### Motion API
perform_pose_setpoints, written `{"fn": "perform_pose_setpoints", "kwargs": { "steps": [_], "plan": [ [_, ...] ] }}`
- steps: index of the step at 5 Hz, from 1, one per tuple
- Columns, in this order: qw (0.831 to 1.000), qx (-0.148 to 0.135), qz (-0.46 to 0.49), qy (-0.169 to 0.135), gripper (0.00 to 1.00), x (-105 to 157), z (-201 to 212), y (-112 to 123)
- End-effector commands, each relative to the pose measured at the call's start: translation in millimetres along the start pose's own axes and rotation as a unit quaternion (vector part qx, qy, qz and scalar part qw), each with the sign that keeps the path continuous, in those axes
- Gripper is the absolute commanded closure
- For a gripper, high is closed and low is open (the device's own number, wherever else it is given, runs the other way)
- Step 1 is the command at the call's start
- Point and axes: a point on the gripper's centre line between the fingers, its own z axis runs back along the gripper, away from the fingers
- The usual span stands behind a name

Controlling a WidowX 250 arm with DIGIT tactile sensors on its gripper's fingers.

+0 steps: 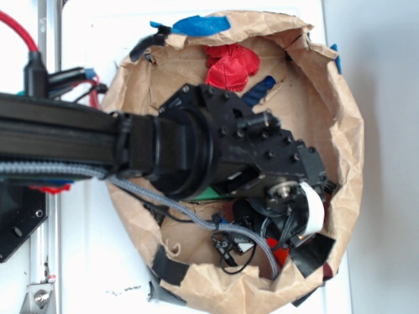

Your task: Grab the carrot.

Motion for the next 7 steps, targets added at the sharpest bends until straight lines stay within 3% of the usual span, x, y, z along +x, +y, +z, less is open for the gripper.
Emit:
{"fn": "perform_pose_setpoints", "kwargs": {
  "steps": [1,3,4,5,6,7],
  "plan": [
    [0.999,-0.002,0.043,0.003,1.00,-16.4,46.4,2.6],
    [0.984,-0.022,0.173,0.042,1.00,-46.3,86.8,2.9],
    [0.950,-0.032,0.302,0.069,1.00,-51.9,109.5,-2.2],
    [0.905,0.009,0.415,0.093,1.00,-59.2,118.7,12.9],
    [0.847,0.019,0.525,0.080,1.00,-61.6,128.4,26.8],
    [0.828,0.060,0.554,0.059,1.00,-57.5,132.1,32.9]
  ]
}}
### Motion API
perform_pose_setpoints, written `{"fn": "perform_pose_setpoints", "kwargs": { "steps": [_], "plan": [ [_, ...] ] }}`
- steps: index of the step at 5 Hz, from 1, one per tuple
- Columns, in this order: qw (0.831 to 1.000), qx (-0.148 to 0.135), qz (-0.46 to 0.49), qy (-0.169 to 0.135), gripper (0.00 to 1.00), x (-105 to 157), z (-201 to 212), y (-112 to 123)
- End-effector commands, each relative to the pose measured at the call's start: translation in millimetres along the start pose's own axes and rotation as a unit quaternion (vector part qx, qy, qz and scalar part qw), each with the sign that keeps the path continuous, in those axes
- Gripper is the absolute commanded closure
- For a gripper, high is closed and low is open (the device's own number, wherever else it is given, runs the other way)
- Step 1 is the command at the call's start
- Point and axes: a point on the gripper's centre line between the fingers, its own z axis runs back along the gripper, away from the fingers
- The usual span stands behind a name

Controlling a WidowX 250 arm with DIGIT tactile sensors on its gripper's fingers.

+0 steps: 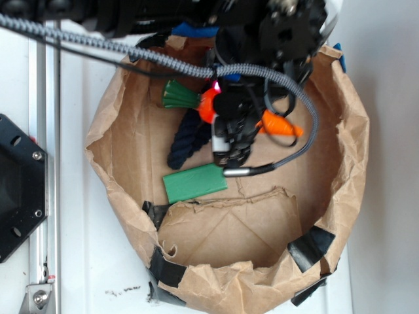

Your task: Grab the carrot.

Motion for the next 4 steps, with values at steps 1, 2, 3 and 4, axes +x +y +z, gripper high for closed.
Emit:
{"fn": "perform_pose_setpoints", "kwargs": {
  "steps": [1,2,3,4],
  "plan": [
    [0.993,0.034,0.070,-0.085,1.00,15.9,24.6,-11.3],
    [0.995,0.030,0.050,-0.083,1.00,11.4,23.1,-14.3],
    [0.995,0.037,0.029,-0.087,1.00,14.1,20.0,-15.4],
    [0.996,0.037,0.024,-0.083,1.00,9.3,18.5,-19.2]
  ]
}}
